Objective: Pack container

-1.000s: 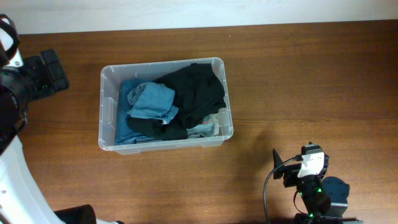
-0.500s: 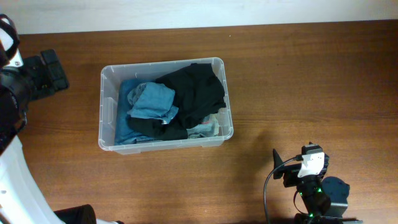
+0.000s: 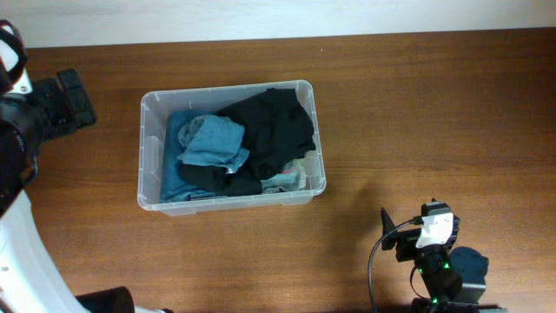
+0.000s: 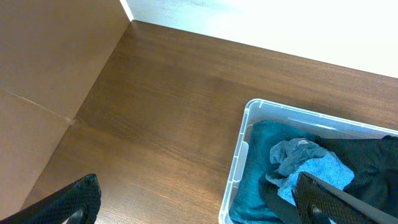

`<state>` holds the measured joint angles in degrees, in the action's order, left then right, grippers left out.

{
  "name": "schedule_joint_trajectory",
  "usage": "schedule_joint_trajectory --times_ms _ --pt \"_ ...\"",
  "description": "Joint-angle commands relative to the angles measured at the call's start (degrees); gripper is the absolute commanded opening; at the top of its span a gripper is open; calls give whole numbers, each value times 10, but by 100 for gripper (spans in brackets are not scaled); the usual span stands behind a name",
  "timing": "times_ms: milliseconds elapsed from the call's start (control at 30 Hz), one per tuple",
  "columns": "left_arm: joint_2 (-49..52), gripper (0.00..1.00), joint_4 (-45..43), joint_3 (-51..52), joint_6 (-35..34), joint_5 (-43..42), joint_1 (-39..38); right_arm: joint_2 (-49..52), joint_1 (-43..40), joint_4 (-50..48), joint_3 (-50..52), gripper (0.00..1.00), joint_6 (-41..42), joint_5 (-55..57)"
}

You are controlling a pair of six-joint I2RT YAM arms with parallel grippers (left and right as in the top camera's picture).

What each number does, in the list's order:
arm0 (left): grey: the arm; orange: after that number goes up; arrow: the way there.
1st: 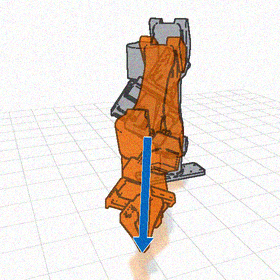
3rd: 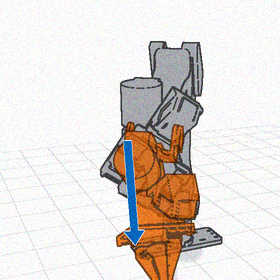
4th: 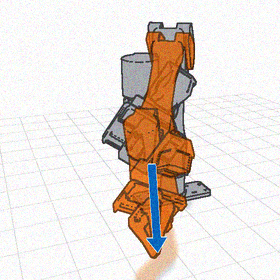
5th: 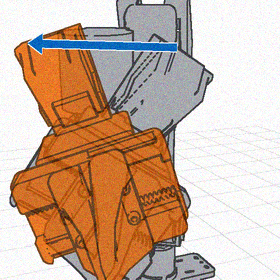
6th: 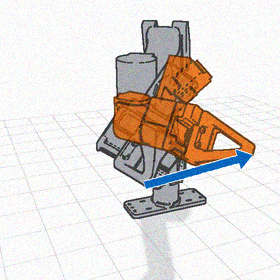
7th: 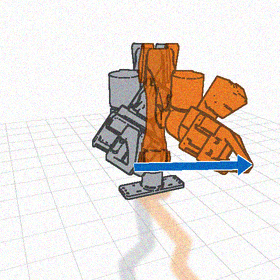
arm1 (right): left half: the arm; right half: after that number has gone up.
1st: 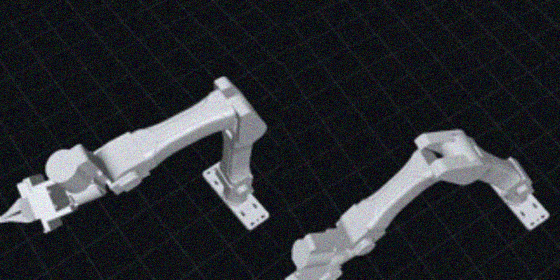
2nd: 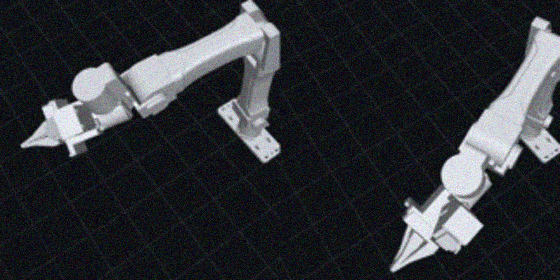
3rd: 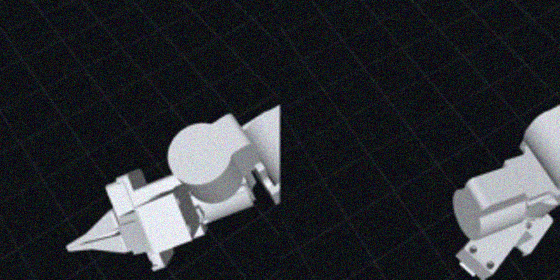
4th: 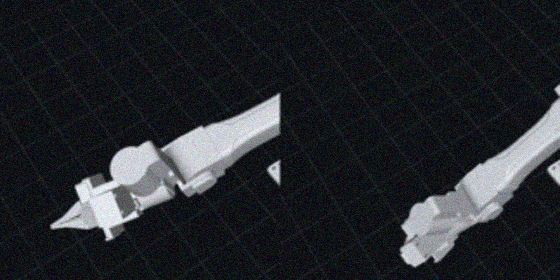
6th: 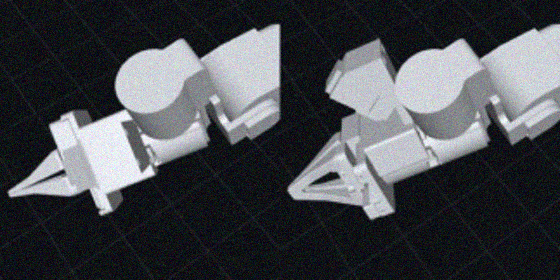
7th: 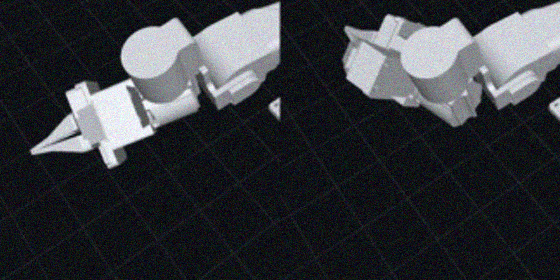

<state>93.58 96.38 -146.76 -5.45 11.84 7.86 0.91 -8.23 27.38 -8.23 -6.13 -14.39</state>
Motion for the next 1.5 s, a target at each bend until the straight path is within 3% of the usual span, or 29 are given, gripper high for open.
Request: schedule_joint_trajectory --times_ms 0,167,300,400,700,1000,1467 --pt "-55 99 -59 66 -1 -16 2 -5 -4 -2 5 98 5 1" --pt "-203 99 -314 392 23 -102 2 -5 -4 -2 5 98 5 1" --pt "-328 99 -497 675 23 -122 2 -5 -4 -2 5 98 5 1" --pt "-411 99 -591 842 23 -137 1 -5 -4 -2 5 98 5 1" --pt "-665 99 -731 1194 23 -170 0 -5 -4 -2 5 98 5 1" --pt "-885 99 -734 1379 22 -170 0 -5 -4 -2 5 98 5 1" --pt "-917 99 -741 1400 27 -166 0 -5 -4 -2 5 98 5 1"
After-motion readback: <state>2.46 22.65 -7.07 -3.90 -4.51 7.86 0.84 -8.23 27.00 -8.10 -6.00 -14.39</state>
